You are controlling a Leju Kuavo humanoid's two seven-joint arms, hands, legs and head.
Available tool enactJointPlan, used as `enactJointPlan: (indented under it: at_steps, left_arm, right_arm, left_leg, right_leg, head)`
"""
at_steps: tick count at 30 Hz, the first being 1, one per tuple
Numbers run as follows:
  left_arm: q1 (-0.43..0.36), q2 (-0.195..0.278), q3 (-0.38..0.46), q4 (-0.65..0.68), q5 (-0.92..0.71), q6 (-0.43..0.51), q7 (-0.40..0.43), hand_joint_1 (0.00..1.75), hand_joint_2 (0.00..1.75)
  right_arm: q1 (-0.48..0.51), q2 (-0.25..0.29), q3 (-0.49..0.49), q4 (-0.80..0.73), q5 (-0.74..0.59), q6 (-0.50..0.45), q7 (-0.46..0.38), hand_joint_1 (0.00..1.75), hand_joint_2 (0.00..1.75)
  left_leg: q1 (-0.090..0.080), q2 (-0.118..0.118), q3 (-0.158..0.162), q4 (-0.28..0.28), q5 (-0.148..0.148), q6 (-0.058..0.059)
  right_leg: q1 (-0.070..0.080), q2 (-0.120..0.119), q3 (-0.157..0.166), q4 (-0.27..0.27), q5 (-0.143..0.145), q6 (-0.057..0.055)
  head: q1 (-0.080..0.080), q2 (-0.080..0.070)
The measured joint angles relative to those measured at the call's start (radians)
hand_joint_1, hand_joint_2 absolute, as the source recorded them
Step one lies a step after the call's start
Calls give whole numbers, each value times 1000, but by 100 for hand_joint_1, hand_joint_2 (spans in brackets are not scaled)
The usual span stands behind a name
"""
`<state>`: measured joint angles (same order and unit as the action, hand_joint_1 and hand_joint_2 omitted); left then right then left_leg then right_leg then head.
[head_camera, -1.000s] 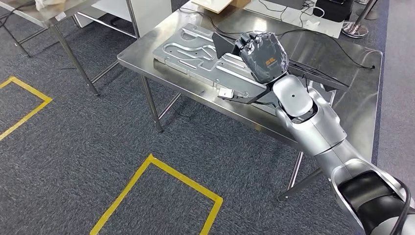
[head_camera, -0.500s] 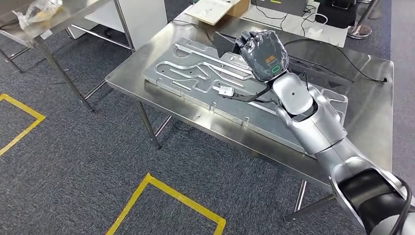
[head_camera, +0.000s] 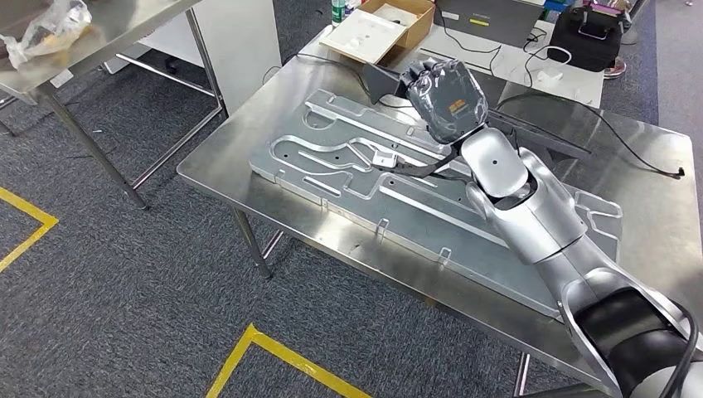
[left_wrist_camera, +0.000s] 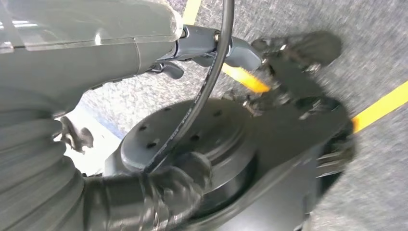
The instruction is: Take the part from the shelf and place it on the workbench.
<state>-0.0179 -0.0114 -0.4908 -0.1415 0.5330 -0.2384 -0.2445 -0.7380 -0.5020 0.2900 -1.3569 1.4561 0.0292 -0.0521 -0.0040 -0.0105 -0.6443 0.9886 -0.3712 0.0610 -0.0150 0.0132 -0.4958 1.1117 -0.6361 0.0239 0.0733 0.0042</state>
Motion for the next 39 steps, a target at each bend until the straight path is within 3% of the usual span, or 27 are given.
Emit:
enactJointPlan:
  at_steps: [2,3,4,5,7,8,9,13,17,20,29,39]
  left_arm:
    - [-2,-1,0,0,3,4,1,0,175]
    - [-1,-1,1,0,3,5,3,0,175]
    - [0,-1,1,0,4,7,4,0,175]
    - [1,-1,1,0,5,7,5,0,175]
    - [3,-3,1,0,6,8,6,0,175]
    - [2,-3,1,0,8,8,8,0,175]
    - [-2,-4,1,0,10,9,9,0,175]
    - [-15,-15,0,0,15,26,25,0,175]
    - [-34,-77,-9,0,1,111,58,0,175]
    - [-40,-105,-15,-1,-1,136,68,0,175]
    - [-42,-115,-17,-1,0,138,73,0,175]
    - [-45,-117,-18,-1,-2,137,82,0,175]
  right_arm:
    - [17,1,0,18,5,15,19,175,175]
    - [29,2,-1,28,9,23,30,175,175]
    - [40,6,-1,35,14,29,39,175,175]
    - [48,10,-1,41,18,34,47,175,175]
    - [54,22,-2,50,29,54,65,175,175]
    - [55,30,-5,54,37,72,78,175,175]
    - [57,43,-10,59,49,99,95,175,175]
    - [73,122,-36,83,75,254,224,175,175]
    - [120,200,-83,82,76,376,329,175,175]
    - [145,232,-105,73,76,393,334,175,175]
    - [157,269,-133,67,77,409,336,175,175]
    - [115,375,-141,124,77,548,406,175,175]
  left_leg:
    - [1,-3,23,-7,-20,0]
    - [1,-5,36,-7,-32,-1]
    - [1,-7,51,-4,-47,-3]
    - [1,-8,67,0,-61,-5]
    - [0,-10,95,9,-91,-11]
    - [-1,-11,100,14,-102,-14]
    - [-2,-12,102,20,-111,-16]
    - [-4,-11,103,23,-123,-14]
    - [-4,-9,107,18,-124,-15]
    - [-3,-9,109,14,-126,-17]
    - [-4,-8,113,13,-126,-22]
    - [-6,-7,113,16,-125,-21]
  right_leg:
    - [0,-2,-112,138,-17,4]
    - [-1,-2,-158,174,-2,6]
    - [-1,-2,-184,166,39,7]
    - [-1,-3,-191,124,95,8]
    - [1,-6,-175,8,207,5]
    - [4,-7,-164,-31,232,1]
    - [6,-8,-153,-58,236,-4]
    - [9,0,-137,-76,207,-17]
    - [11,-1,-135,-76,201,-23]
    - [12,-1,-135,-76,199,-25]
    - [11,-1,-130,-75,201,-25]
    - [10,-1,-127,-75,204,-22]
  head:
    - [0,0]
    - [0,0]
    - [0,0]
    - [0,0]
    - [0,0]
    - [0,0]
    - [0,0]
    - [-1,0]
    - [0,0]
    - [-1,0]
    - [0,0]
    - [0,0]
